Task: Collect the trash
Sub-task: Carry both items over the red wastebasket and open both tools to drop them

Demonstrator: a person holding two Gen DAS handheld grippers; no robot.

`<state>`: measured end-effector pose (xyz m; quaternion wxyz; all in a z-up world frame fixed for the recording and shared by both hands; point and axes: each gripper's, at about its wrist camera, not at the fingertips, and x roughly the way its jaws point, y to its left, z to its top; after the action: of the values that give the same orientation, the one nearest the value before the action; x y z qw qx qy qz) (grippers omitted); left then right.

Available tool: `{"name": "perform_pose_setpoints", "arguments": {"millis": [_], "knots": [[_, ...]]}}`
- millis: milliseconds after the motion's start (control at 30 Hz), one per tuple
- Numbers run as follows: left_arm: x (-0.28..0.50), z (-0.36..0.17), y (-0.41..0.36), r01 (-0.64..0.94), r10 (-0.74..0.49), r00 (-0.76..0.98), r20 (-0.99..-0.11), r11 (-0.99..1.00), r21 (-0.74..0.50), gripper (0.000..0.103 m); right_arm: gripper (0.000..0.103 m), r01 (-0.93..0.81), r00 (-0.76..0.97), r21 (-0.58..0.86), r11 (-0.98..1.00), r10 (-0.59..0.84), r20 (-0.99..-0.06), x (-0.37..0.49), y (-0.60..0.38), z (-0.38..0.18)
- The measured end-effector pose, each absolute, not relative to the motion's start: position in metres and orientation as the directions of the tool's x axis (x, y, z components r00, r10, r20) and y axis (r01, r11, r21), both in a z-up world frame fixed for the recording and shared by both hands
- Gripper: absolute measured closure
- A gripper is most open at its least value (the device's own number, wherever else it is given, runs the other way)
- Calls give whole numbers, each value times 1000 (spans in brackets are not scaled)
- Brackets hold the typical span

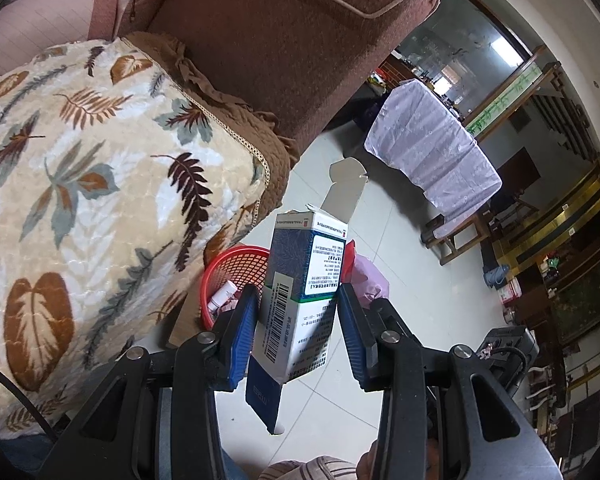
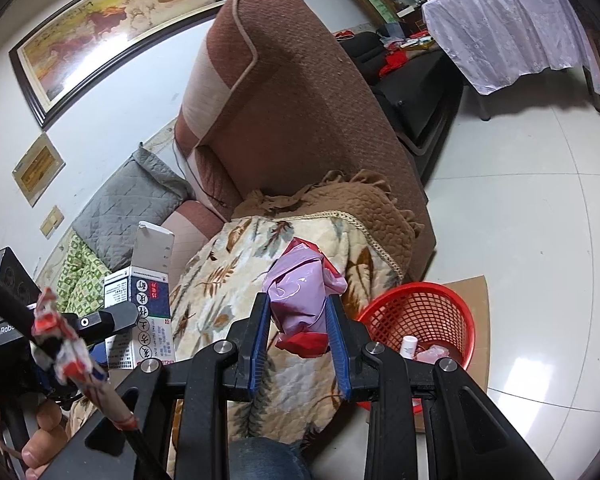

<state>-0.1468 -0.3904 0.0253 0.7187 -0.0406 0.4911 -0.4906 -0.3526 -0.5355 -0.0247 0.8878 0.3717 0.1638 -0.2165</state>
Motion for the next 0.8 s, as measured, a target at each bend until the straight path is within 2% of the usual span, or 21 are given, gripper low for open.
{"name": "perform_pose_setpoints", "arguments": {"millis": [800], "knots": [[-125, -44, -473, 631, -670, -59, -740, 550, -547, 64, 72, 573, 813, 616, 540, -283, -508, -348, -574, -66]]}}
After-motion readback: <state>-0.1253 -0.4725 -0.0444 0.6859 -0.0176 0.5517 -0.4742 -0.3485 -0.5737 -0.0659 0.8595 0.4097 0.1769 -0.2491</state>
